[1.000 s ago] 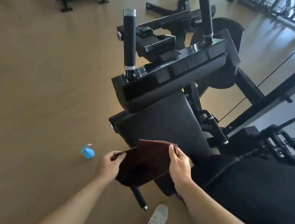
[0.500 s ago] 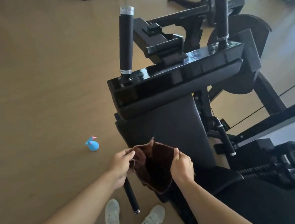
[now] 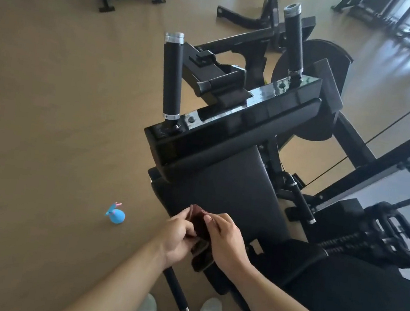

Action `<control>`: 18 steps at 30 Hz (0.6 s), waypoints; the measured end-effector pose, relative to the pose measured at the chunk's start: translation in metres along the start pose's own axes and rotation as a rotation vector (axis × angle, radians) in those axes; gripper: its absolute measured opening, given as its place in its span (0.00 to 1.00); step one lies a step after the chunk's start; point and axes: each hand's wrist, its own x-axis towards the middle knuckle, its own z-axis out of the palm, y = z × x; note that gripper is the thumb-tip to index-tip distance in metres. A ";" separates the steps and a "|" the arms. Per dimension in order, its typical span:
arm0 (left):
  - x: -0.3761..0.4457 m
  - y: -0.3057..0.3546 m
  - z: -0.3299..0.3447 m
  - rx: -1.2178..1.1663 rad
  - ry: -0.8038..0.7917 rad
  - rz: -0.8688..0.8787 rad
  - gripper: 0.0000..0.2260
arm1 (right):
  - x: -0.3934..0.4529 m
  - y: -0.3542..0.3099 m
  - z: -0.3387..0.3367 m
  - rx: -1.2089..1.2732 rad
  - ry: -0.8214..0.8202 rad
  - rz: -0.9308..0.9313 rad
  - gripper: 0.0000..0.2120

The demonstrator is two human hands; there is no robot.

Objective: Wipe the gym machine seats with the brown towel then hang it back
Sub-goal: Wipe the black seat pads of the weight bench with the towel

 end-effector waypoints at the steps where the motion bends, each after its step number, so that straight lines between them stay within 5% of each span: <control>1: 0.001 0.001 -0.002 0.014 -0.015 -0.010 0.28 | -0.001 -0.002 0.001 0.009 0.031 -0.003 0.14; 4: -0.001 0.007 -0.002 -0.008 -0.058 -0.028 0.28 | -0.005 -0.004 0.005 -0.022 0.077 -0.047 0.15; 6: -0.006 0.011 0.001 -0.082 -0.090 -0.053 0.18 | -0.010 -0.005 0.011 -0.177 0.025 -0.106 0.17; 11: -0.010 0.019 -0.004 -0.236 -0.114 -0.142 0.19 | -0.020 -0.008 0.019 -0.264 -0.137 -0.063 0.39; 18: -0.013 0.016 -0.019 -0.343 -0.171 -0.123 0.31 | -0.019 -0.009 0.037 -0.102 -0.023 0.029 0.14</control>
